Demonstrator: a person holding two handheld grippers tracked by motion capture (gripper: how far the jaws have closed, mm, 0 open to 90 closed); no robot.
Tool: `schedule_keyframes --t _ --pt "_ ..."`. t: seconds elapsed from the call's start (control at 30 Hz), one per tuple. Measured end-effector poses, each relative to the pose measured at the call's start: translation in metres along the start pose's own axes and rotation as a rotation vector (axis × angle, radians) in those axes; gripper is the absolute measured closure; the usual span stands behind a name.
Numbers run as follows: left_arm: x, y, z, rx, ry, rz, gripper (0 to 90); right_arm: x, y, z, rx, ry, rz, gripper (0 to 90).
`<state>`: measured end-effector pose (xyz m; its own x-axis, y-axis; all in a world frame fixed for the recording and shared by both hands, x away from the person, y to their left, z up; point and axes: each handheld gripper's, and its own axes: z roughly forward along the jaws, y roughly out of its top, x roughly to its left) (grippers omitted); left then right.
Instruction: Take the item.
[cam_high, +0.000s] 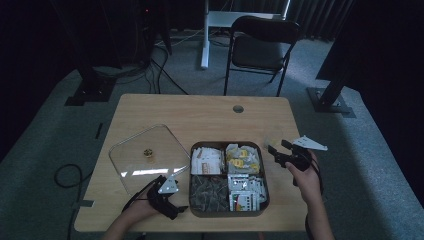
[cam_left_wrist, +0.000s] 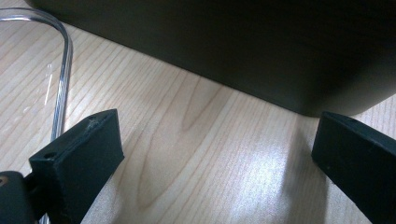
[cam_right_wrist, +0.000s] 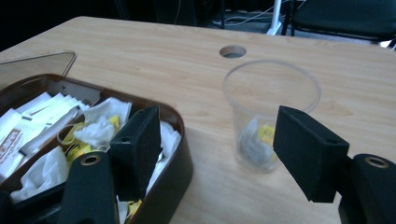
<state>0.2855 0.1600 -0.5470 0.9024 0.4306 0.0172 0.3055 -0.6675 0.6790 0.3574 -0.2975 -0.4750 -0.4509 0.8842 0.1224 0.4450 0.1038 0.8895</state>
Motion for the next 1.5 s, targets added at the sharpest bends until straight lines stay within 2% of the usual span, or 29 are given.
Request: schedule_keyframes --t 0.23,0.43,0.67,1.07,1.5 --pt "0.000 0.000 0.000 0.001 0.000 0.002 1.8 0.000 -0.016 -0.003 0.010 -0.001 0.009 30.1" --pt "0.000 0.000 0.000 -0.002 0.000 -0.002 1.8 0.002 -0.030 -0.003 0.050 -0.006 0.010 25.3" --pt "0.000 0.000 0.000 0.000 0.000 0.000 1.8 0.001 -0.046 -0.002 0.068 -0.010 0.026 23.7" --pt "0.000 0.000 0.000 0.000 0.001 -0.001 1.8 0.005 -0.070 0.000 0.132 -0.005 0.014 21.7" --pt "-0.001 0.000 0.000 0.000 0.004 -0.003 1.8 0.010 -0.085 -0.004 0.185 -0.005 -0.008 19.9"
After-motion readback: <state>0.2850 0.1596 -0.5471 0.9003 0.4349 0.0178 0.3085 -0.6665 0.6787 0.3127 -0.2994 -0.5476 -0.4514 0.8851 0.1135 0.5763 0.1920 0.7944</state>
